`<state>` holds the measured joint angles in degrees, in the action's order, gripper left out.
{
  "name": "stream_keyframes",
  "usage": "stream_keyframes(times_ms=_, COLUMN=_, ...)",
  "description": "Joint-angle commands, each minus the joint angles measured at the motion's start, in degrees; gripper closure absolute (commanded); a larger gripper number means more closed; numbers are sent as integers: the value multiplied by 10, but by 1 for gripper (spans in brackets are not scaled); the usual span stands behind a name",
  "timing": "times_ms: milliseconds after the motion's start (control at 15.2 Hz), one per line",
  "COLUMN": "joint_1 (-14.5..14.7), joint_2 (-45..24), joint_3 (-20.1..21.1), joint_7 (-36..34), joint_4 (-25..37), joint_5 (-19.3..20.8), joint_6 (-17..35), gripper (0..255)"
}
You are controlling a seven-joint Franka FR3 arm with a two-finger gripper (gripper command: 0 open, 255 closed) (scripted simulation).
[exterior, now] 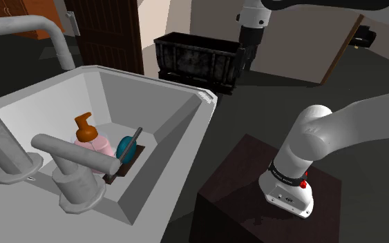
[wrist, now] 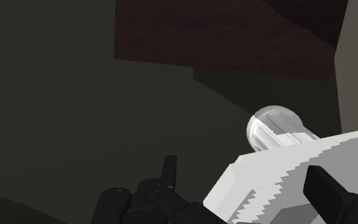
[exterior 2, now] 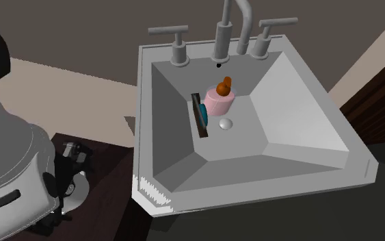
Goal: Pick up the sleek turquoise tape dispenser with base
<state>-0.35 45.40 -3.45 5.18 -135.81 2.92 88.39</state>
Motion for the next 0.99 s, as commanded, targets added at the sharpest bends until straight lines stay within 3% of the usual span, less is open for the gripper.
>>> stream_keyframes(times_ms=0, joint_1=0, joint_2=0, joint_3=0, joint_7=0, joint_4=0, joint_5=0, joint_6=0, gripper=0)
stream_keyframes(times_ms=462, joint_1=-2, joint_2=24, joint_3=117, joint_7=-197, joint_4=-54, joint_5=-80, joint_6=38, gripper=0)
stream_keyframes(times_ms=924, joint_1=-11, joint_2=-19, joint_3=243, joint_7=-393, joint_4=-53, joint_5=-155, joint_6=96, gripper=0)
